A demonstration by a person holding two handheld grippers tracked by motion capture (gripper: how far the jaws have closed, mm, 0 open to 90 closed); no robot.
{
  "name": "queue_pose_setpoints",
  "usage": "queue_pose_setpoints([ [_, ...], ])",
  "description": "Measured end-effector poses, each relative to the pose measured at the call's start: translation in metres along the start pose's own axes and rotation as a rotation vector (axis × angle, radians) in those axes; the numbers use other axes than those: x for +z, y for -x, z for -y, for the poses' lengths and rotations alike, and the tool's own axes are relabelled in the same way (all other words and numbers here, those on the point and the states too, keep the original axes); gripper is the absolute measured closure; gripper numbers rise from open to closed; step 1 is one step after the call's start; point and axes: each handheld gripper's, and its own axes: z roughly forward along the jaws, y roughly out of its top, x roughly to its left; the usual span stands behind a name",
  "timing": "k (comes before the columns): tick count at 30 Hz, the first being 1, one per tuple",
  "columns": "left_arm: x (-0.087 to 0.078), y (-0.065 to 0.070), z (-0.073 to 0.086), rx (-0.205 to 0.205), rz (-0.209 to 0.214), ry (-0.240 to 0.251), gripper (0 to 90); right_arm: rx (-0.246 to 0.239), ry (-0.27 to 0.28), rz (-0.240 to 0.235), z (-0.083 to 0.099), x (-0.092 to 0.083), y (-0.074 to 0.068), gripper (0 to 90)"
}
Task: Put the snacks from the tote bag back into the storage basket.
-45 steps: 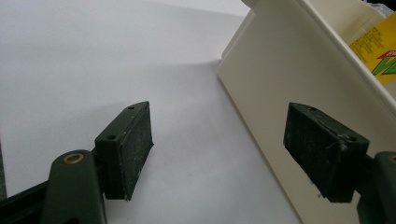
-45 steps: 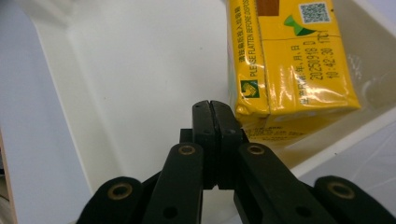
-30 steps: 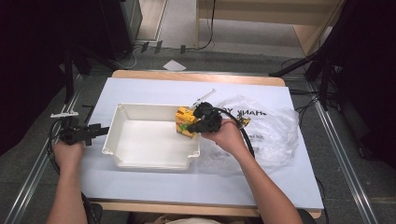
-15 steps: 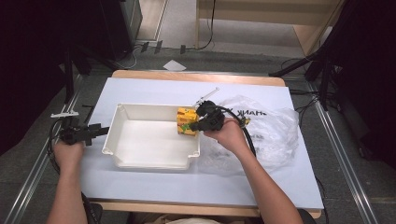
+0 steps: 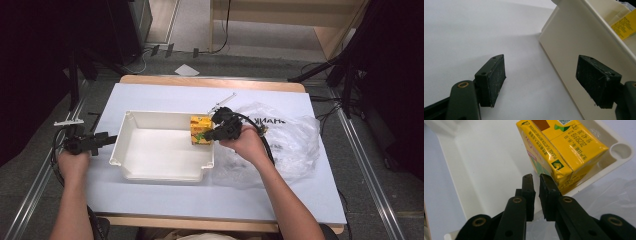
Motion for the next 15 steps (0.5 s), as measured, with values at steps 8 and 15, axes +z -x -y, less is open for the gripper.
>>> queue_pose_setpoints([
  [8,0.001,0.000,0.000,-0.002,-0.005,-0.005,24.9,-0.023,0.013,-0.045,0.000,-0.013,-0.001,65.3],
  [15,0.000,0.000,0.000,-0.001,0.000,-0.003,24.9,-0.037,-0.005,-0.053,0.002,-0.018,-0.001,56.7],
])
